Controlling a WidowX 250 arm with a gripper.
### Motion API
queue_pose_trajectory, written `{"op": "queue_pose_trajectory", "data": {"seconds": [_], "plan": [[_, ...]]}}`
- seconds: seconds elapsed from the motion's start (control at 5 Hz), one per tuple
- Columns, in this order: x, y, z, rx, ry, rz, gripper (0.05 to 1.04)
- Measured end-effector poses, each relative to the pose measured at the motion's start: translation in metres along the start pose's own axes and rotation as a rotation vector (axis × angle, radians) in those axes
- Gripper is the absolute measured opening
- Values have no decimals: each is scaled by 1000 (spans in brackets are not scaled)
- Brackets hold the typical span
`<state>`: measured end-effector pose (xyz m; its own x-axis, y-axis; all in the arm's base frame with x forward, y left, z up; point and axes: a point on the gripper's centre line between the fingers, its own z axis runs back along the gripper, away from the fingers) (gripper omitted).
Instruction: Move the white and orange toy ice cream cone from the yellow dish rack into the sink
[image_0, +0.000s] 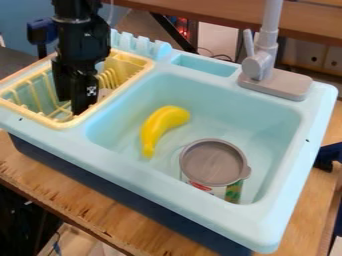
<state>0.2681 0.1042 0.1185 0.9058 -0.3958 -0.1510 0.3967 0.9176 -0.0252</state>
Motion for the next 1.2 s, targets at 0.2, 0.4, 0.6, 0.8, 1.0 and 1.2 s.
{"op": "queue_pose_trajectory", "data": {"seconds": [0.2, 0.4, 0.6, 0.8, 1.0, 1.2], "plan": [[0, 2, -9, 2, -24, -3, 1001], [-3, 7, -21, -14, 13, -14, 1001], [-4, 14, -23, -14, -20, -12, 962], [-2, 16, -27, -27, -43, -13, 706], [-1, 11, -30, -57, -55, -31, 432], [-5, 10, -24, -63, -78, -9, 391]]}}
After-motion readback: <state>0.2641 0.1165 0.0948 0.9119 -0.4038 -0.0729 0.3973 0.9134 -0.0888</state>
